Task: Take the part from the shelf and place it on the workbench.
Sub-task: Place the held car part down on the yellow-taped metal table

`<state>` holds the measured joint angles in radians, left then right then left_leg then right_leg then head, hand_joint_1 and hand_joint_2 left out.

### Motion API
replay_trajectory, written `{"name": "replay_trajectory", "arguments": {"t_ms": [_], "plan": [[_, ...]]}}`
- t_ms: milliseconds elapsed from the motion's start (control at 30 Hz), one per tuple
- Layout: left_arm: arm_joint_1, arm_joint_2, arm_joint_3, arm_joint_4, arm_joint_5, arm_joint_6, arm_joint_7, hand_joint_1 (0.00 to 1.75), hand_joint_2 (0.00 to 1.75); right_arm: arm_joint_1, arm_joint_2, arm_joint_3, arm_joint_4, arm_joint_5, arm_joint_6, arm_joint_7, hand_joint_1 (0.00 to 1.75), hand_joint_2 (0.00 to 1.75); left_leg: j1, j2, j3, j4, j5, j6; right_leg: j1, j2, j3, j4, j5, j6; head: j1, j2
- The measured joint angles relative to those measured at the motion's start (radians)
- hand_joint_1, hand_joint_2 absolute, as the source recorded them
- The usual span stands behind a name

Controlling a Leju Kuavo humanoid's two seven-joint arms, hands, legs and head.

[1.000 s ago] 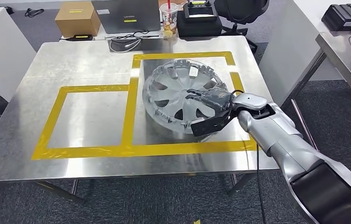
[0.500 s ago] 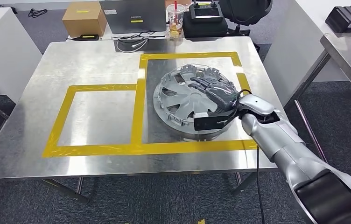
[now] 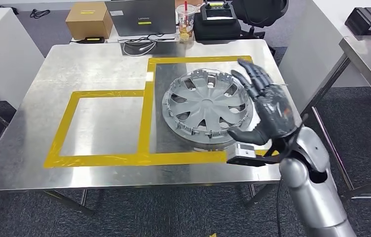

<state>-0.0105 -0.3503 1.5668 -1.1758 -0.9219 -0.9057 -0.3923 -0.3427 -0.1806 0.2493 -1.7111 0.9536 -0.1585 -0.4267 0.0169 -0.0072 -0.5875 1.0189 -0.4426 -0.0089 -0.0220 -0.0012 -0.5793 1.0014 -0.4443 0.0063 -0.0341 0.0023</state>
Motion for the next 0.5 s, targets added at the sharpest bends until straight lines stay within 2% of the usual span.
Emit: {"name": "replay_trajectory", "arguments": {"t_ms": [67,133,200,267,300,333,367,400,433,467,500], "plan": [[0.002,-0.001,0.002,0.005,0.002,0.012,-0.01,0.0,0.0,0.102,0.009,-0.11,-0.123,0.014,-0.038,-0.004,0.0,0.0,-0.005,-0.004,0.001,-0.005,0.0,0.011,0.0,-0.003,0.0,-0.004,0.002,0.014,0.0,0.0],[0.005,-0.003,0.002,0.01,0.005,0.02,-0.02,0.0,0.0,0.218,0.028,-0.236,-0.232,-0.003,-0.071,-0.018,0.0,0.0,-0.004,-0.006,0.002,-0.016,0.01,0.029,-0.003,-0.004,-0.006,0.012,-0.016,0.02,0.001,0.0],[0.007,-0.005,0.002,0.017,0.004,0.024,-0.032,0.0,0.0,0.341,0.053,-0.365,-0.313,-0.024,-0.084,-0.04,0.0,0.0,-0.003,-0.006,-0.001,-0.025,0.021,0.046,-0.003,-0.002,-0.042,0.104,-0.08,0.011,0.003,0.0],[0.011,-0.007,0.002,0.022,-0.003,0.025,-0.044,0.0,0.0,0.453,0.082,-0.472,-0.358,-0.029,-0.084,-0.054,0.0,0.0,-0.008,-0.006,-0.014,-0.026,0.029,0.055,-0.002,-0.001,-0.09,0.238,-0.149,0.003,0.005,0.0],[0.014,-0.007,0.002,0.024,-0.006,0.023,-0.048,0.0,0.0,0.498,0.099,-0.517,-0.371,-0.027,-0.078,-0.057,0.0,0.0,-0.011,-0.005,-0.021,-0.025,0.034,0.057,-0.002,-0.001,-0.099,0.276,-0.165,0.004,0.005,0.0],[0.017,-0.007,0.002,0.025,-0.009,0.02,-0.05,0.0,0.0,0.535,0.12,-0.561,-0.383,-0.024,-0.066,-0.059,0.0,0.0,-0.014,-0.004,-0.029,-0.025,0.04,0.057,-0.002,-0.001,-0.088,0.276,-0.165,0.01,0.005,0.0],[0.019,-0.007,0.002,0.025,-0.01,0.015,-0.051,0.0,0.0,0.564,0.141,-0.601,-0.393,-0.019,-0.046,-0.061,0.0,0.0,-0.015,-0.003,-0.037,-0.024,0.047,0.055,-0.002,-0.001,-0.055,0.235,-0.15,0.016,0.005,0.0],[0.021,-0.007,0.002,0.024,-0.01,0.01,-0.051,0.0,0.0,0.584,0.164,-0.64,-0.402,-0.014,-0.019,-0.064,0.0,0.0,-0.016,-0.002,-0.045,-0.023,0.053,0.053,-0.002,-0.001,-0.005,0.165,-0.131,0.022,0.005,0.0],[0.022,-0.007,0.002,0.023,-0.01,0.005,-0.051,0.0,0.0,0.596,0.187,-0.677,-0.411,-0.01,0.008,-0.069,0.0,0.0,-0.017,-0.001,-0.052,-0.02,0.059,0.049,-0.001,-0.001,0.049,0.087,-0.118,0.023,0.005,0.0],[0.024,-0.007,0.002,0.022,-0.009,0.001,-0.051,0.0,0.0,0.604,0.208,-0.712,-0.419,-0.008,0.035,-0.074,0.0,0.0,-0.019,0.0,-0.057,-0.017,0.064,0.044,0.001,-0.001,0.089,0.03,-0.106,0.021,0.004,0.0],[0.025,-0.006,0.002,0.02,-0.009,-0.002,-0.051,0.0,0.0,0.608,0.228,-0.743,-0.426,-0.009,0.057,-0.079,0.0,0.0,-0.021,0.001,-0.06,-0.014,0.069,0.039,0.003,0.0,0.111,-0.004,-0.103,0.016,0.004,0.0]]}}
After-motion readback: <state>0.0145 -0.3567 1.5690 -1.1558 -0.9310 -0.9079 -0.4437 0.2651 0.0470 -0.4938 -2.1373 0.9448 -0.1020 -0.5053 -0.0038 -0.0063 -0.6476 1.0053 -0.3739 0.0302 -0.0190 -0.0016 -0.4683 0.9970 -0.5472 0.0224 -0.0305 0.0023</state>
